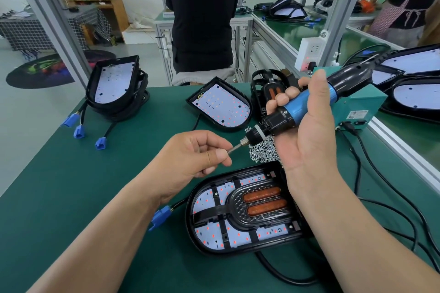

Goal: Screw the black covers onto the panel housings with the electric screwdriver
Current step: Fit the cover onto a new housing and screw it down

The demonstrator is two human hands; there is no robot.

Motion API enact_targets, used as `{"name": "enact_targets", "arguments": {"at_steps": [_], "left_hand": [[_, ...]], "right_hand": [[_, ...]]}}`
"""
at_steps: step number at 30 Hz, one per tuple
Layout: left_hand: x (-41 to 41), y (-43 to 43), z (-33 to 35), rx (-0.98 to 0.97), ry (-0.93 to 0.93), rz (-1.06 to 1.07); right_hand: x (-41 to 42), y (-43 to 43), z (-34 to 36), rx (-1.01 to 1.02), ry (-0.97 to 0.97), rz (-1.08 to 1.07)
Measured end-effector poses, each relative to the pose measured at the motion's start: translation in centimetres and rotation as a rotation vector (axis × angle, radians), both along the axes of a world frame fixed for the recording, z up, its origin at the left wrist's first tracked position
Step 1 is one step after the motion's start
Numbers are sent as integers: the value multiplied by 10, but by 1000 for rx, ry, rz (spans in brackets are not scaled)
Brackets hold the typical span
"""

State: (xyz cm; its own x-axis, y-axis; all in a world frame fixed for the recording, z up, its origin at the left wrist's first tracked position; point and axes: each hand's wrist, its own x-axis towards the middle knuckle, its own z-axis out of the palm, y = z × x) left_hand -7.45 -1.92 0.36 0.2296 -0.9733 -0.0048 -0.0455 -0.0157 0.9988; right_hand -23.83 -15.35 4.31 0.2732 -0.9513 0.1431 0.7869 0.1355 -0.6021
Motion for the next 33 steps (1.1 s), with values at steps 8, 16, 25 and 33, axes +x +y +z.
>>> {"name": "enact_targets", "arguments": {"at_steps": [8, 16, 25, 33], "left_hand": [[-2, -2, -6, 21, -97, 38], [1, -3, -7, -12, 11, 2], [8, 1, -5, 210, -130, 27], [7, 5, 0, 281, -477, -148]], "right_hand": [[0, 0, -5, 70, 78, -29], [-4, -5, -9, 157, 22, -45], [-10, 0, 0, 135, -35, 63], [-5, 32, 12, -92, 87, 365]]}}
